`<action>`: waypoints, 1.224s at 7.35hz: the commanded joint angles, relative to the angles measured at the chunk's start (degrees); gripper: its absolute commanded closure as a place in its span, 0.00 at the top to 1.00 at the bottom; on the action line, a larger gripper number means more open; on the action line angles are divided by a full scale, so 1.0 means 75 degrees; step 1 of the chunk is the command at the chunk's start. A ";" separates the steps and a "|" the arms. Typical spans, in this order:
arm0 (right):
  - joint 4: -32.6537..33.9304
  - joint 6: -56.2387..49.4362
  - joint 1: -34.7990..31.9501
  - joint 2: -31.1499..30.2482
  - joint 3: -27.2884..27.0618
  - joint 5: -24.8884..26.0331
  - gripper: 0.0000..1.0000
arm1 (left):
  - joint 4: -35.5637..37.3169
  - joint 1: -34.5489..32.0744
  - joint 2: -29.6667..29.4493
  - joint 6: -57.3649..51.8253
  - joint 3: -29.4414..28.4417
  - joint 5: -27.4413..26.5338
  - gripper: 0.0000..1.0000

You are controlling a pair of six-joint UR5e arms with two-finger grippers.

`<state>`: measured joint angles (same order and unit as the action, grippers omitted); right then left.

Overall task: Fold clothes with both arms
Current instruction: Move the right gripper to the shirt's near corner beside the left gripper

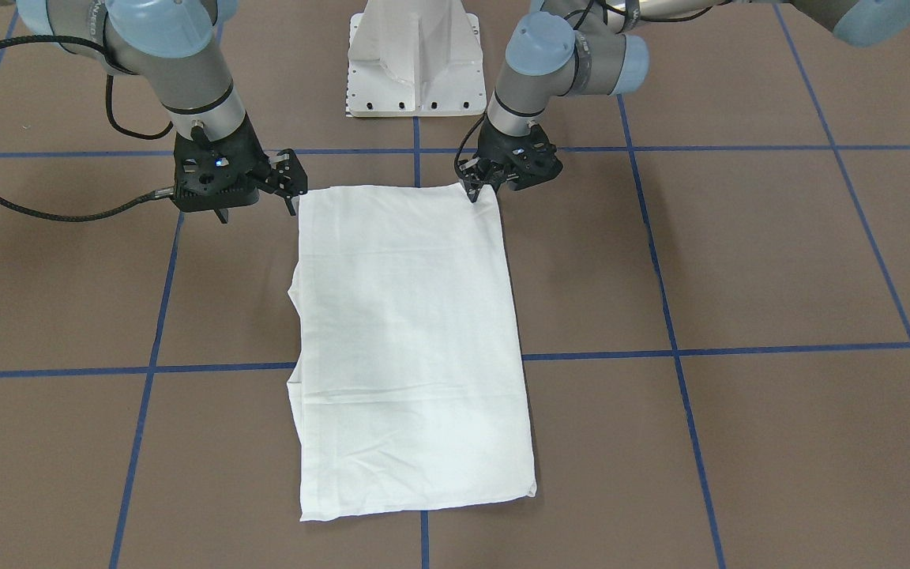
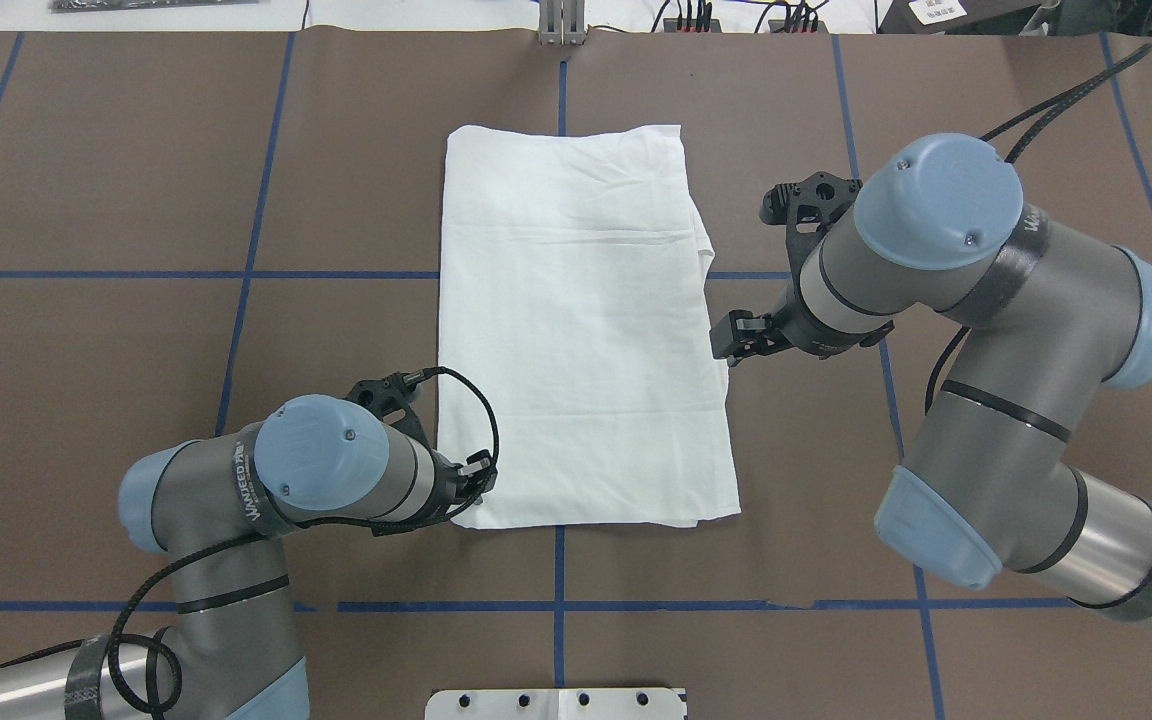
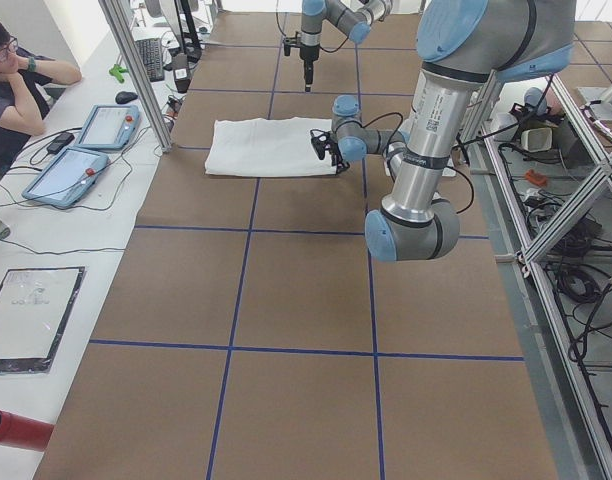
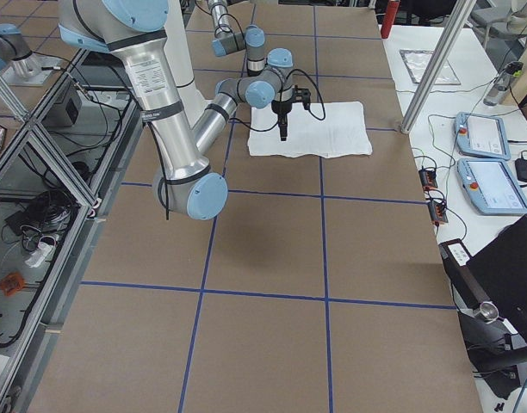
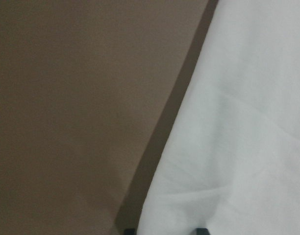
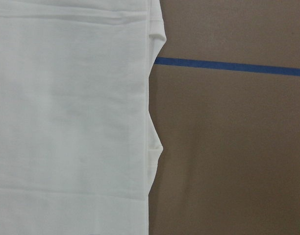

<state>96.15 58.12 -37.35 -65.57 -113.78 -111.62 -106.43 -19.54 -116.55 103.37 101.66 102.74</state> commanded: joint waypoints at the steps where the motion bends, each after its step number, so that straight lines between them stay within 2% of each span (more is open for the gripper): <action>1: 0.0000 0.0137 0.0035 -0.0012 -0.0005 0.0000 1.00 | 0.0000 -0.0008 -0.0011 -0.0013 0.0027 0.0001 0.26; 2: 0.0000 0.0161 0.0082 0.0000 -0.0005 0.0000 1.00 | 0.0000 -0.0031 -0.0011 -0.0013 0.0097 0.0001 0.00; 4: -0.0012 0.1256 0.0431 0.0116 -0.0005 0.0047 1.00 | 0.0000 -0.0066 -0.0010 -0.0048 0.0156 0.0001 0.00; 5: -0.0023 0.2400 0.0712 0.0233 -0.0005 0.0093 1.00 | 0.0000 -0.0078 -0.0011 -0.0060 0.0203 0.0001 0.00; 7: -0.0012 0.4453 0.1554 0.0445 0.0135 0.0910 1.00 | -0.0023 -0.0101 -0.0011 -0.0071 0.0250 0.0012 0.00; 9: -0.0012 0.6104 0.1793 0.0457 0.0346 0.1125 1.00 | -0.0035 -0.0090 -0.0022 -0.0072 0.0273 0.0024 0.00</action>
<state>96.06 95.13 -25.23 -62.30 -112.17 -104.22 -106.61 -20.24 -116.69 102.85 103.59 102.88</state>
